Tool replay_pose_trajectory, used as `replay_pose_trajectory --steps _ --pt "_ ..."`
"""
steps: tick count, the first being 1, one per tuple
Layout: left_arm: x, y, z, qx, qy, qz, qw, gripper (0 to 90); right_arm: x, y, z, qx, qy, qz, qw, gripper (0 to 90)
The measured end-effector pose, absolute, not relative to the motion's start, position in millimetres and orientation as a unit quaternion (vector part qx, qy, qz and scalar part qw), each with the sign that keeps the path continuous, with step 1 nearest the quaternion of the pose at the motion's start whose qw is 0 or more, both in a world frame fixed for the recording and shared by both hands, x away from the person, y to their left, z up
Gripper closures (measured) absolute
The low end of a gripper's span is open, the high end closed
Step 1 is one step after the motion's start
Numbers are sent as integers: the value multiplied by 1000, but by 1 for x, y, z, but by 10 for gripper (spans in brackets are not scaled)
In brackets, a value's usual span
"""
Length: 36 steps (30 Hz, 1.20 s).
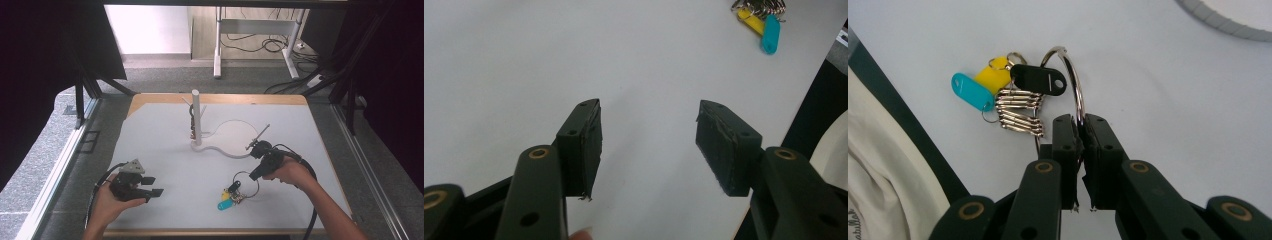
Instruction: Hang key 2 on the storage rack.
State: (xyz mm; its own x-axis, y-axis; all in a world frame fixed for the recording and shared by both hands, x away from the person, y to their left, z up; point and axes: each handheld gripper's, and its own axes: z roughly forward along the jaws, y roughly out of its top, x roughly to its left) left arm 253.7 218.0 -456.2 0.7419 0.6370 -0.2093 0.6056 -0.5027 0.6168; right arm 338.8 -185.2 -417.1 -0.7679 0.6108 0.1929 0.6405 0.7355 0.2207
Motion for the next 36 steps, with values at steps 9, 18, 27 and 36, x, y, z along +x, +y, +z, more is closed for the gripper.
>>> replay_pose_trajectory --steps 9,18,27,36 --pt "253 219 -456 866 358 22 349 443 336 -177 -422 -318 -937 -122 72 869" --pt "253 220 -455 864 359 23 353 443 340 -183 -412 -319 -934 -133 87 875" --pt "253 220 -455 866 358 22 349 444 347 -193 -385 -336 -931 -131 60 876" --pt "253 220 -454 866 356 23 349 444 350 -198 -356 -346 -928 -132 36 876"
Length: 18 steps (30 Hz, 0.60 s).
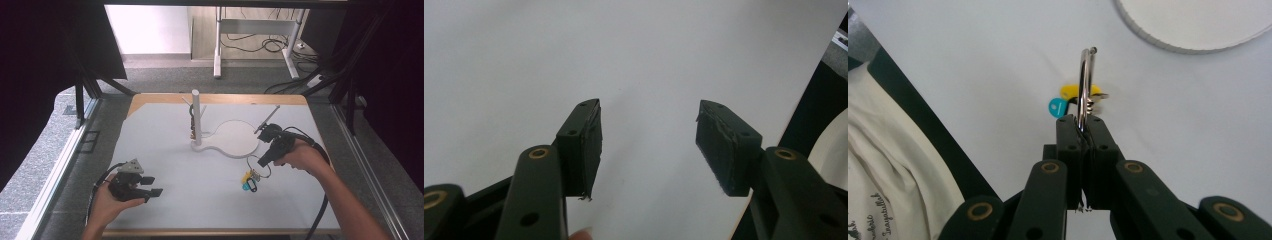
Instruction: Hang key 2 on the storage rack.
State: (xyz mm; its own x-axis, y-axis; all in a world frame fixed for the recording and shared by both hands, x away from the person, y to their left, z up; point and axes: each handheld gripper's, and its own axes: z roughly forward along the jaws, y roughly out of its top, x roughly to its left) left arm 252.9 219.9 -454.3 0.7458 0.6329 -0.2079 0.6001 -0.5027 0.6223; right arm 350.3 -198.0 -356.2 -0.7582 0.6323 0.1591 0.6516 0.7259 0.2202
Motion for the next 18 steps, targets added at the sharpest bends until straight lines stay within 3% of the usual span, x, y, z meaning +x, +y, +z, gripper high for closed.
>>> replay_pose_trajectory --steps 18 --pt "252 217 -453 866 351 24 354 445 369 -193 -332 -354 -925 -134 32 876"
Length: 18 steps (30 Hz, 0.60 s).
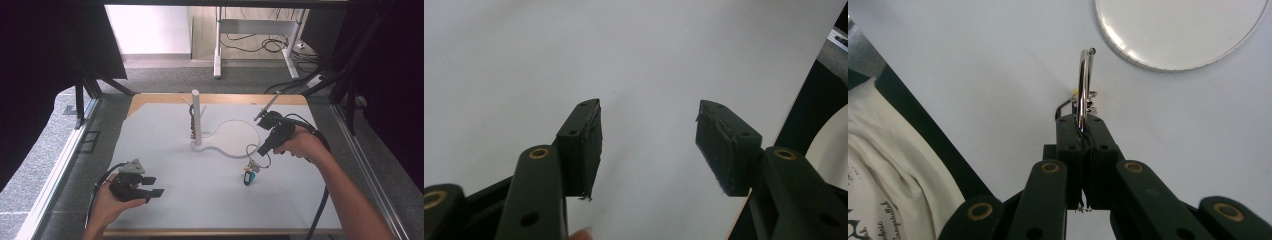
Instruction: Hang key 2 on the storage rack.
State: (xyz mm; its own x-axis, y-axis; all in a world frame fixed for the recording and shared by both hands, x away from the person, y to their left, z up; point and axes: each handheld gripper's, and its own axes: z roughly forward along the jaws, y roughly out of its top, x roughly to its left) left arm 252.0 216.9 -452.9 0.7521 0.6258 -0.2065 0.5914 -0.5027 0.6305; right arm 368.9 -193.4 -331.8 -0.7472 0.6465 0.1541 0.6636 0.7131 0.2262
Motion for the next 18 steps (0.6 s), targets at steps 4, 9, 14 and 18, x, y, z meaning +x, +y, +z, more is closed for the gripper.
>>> replay_pose_trajectory --steps 4,9,14,18 --pt "252 217 -452 866 351 25 355 445 372 -189 -330 -354 -926 -124 31 876" --pt "251 216 -452 867 349 25 355 445 377 -185 -322 -354 -927 -124 25 876" --pt "252 216 -452 866 350 24 357 445 381 -183 -314 -355 -926 -129 20 876" --pt "252 216 -452 867 348 24 356 445 384 -182 -304 -356 -925 -133 12 876"
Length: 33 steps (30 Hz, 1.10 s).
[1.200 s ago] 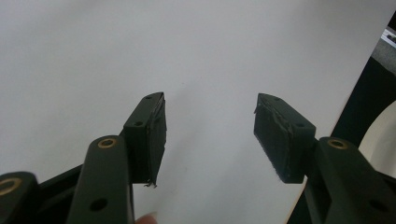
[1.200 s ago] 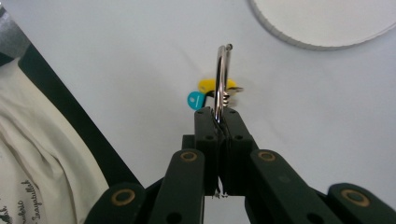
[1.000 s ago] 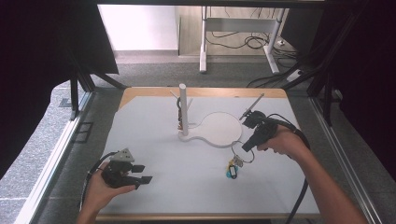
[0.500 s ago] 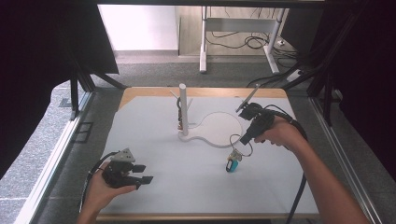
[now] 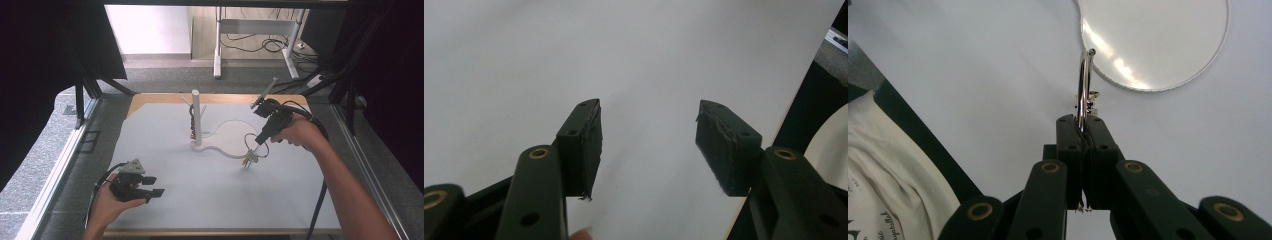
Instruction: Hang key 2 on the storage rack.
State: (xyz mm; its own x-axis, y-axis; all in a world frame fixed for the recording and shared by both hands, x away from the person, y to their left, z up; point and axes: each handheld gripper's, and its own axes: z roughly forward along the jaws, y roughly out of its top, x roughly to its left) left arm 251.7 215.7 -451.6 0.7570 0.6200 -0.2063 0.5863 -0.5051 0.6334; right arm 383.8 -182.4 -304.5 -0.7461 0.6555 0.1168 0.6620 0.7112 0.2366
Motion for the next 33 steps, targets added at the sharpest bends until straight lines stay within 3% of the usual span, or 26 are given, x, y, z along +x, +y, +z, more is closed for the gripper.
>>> replay_pose_trajectory --steps 33 --pt "250 215 -449 867 345 23 358 445 423 -154 -276 -362 -919 -160 6 876"
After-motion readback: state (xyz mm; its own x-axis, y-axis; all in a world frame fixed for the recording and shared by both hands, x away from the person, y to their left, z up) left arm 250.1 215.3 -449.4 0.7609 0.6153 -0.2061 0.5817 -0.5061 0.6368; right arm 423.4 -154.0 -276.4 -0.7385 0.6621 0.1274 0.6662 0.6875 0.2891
